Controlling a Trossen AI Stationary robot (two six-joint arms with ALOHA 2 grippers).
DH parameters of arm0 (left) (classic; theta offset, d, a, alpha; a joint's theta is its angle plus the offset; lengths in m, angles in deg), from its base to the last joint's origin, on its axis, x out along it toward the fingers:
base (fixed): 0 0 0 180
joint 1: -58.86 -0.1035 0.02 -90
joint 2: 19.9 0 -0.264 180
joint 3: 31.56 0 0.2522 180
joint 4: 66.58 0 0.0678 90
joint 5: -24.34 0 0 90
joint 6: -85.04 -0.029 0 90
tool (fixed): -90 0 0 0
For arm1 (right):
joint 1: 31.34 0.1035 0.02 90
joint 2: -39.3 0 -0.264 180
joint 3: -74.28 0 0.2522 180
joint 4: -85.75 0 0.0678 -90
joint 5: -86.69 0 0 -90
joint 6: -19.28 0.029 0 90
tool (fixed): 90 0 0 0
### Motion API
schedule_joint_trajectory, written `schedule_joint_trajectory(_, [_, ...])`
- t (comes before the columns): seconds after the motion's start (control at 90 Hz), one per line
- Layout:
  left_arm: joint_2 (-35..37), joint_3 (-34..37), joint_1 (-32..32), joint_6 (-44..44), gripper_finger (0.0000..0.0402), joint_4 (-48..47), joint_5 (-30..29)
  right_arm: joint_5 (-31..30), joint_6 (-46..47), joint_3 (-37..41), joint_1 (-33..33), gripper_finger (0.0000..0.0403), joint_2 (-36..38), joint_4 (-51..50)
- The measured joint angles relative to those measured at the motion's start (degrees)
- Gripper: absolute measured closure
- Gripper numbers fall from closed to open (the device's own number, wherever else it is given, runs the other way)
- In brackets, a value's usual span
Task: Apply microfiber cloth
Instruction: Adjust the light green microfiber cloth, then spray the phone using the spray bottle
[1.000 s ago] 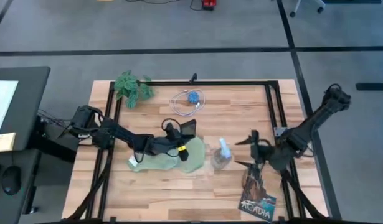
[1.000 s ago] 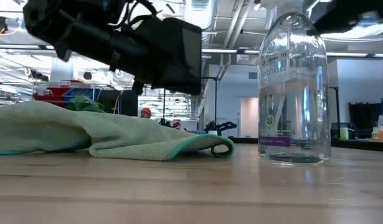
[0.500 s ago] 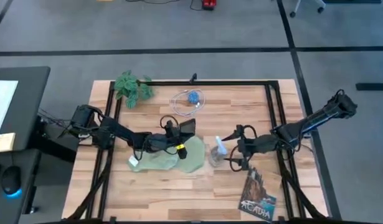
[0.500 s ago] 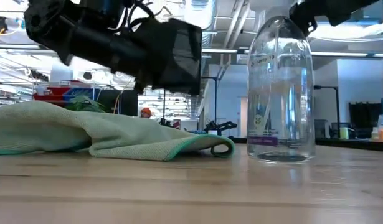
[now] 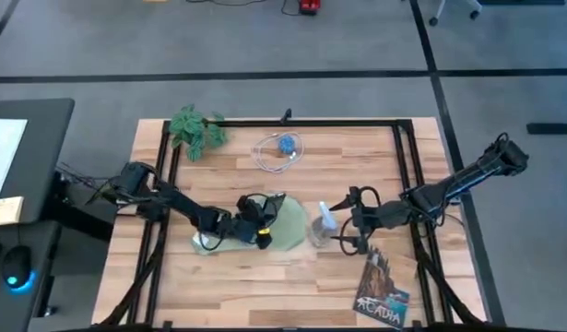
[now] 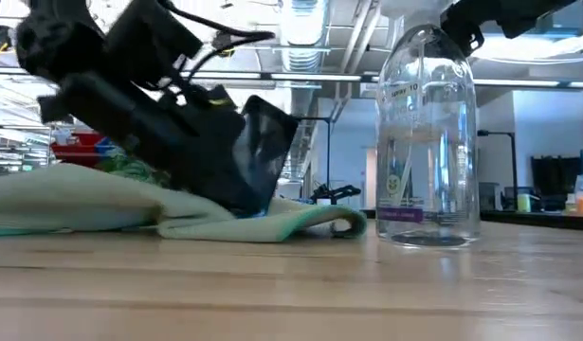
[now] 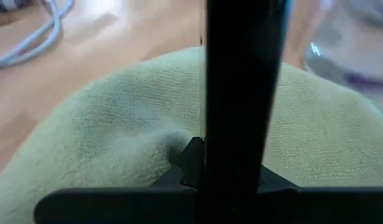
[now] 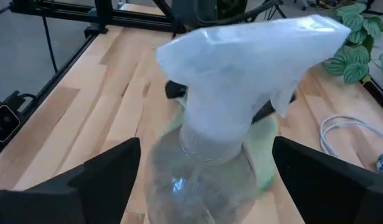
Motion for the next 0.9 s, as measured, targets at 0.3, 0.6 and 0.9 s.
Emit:
schedule_joint_trajectory(0.3, [-8.8,-8.9,-7.0,-12.2,0.0397,10.2,6.4,-0.2,-0.1,0.0,0.7,0.0051,0.0,-0.5])
schedule_joint_trajectory(0.6, [0.2,-12.6,-7.5,-18.0,0.0397,4.7,6.3,1.2,-3.9,0.0,-1.6,0.0051,0.0,1.6])
schedule_joint_trajectory(0.9, [2.6,-12.6,-6.8,-15.5,0.0397,8.8,6.1,7.8,-7.2,-0.1,-4.8,0.0051,-2.3,7.9])
